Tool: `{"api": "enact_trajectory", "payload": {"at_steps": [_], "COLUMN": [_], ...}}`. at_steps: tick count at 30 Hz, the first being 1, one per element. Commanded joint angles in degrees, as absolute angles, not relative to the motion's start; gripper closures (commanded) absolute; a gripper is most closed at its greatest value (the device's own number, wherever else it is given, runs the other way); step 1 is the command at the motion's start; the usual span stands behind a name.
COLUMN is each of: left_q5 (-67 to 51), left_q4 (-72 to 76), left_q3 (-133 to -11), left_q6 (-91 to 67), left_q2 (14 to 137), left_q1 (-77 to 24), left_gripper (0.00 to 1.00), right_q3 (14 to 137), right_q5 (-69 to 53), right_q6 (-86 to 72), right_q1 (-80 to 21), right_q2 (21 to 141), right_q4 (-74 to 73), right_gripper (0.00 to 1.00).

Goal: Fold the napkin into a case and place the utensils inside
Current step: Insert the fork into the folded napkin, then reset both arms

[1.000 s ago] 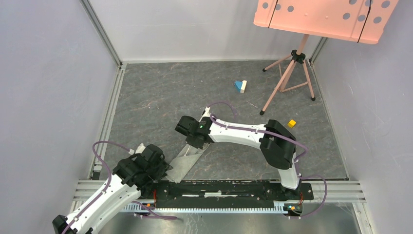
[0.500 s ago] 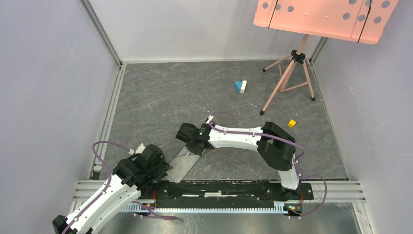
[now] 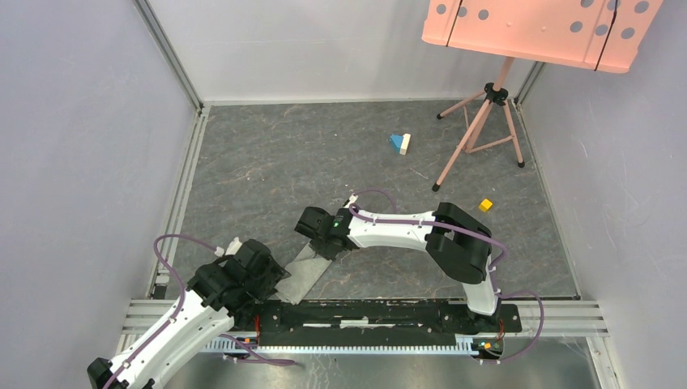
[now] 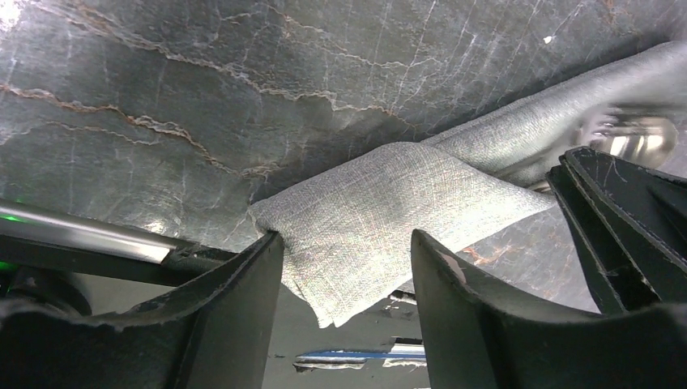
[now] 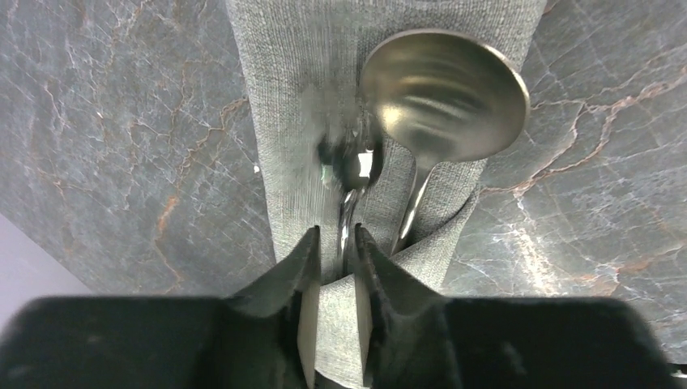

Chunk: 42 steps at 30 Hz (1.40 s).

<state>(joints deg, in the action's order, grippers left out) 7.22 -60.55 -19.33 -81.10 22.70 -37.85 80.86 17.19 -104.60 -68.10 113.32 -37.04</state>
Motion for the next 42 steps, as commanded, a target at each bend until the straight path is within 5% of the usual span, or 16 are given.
{"api": "enact_trajectory", "payload": {"at_steps": [1, 10, 16, 27, 36, 42], "left_q5": [8.86, 11.95, 15.45, 19.25, 18.08, 16.61], "left_q4": [-60.36, -63.64, -60.48, -50.55, -47.25, -44.81], "left_q3": [-21.89, -32.85, -45.14, -70.38, -85.26, -89.02], "left_q6": [-82.71, -77.32, -64.26, -37.64, -30.99, -29.22], "left_q2": [22.16, 20.5, 16.9, 19.42, 24.56, 25.07], "left_q1": [-37.98, -37.98, -37.97, -37.97, -37.97, -38.03], "left_gripper": [0.32, 0.16, 0.07, 0.0, 0.0, 0.0], "right_q3": [80.36, 83.41, 77.27, 51.94, 51.27, 53.91], "right_q5": [18.94, 26.27, 40.16, 45.84, 44.94, 43.89], "right_q6": [-104.39, -90.48, -65.82, -9.53, 6.07, 5.98], "right_q1": [-67.71, -67.54, -67.46, -67.51, -67.5, -67.52], "right_q2": [111.18, 105.81, 91.09, 48.18, 24.42, 18.78], "right_q4": [-36.2, -38.46, -34.83, -16.29, -13.67, -15.09], "right_gripper": [0.68, 0.46, 0.27, 0.17, 0.02, 0.02]}}
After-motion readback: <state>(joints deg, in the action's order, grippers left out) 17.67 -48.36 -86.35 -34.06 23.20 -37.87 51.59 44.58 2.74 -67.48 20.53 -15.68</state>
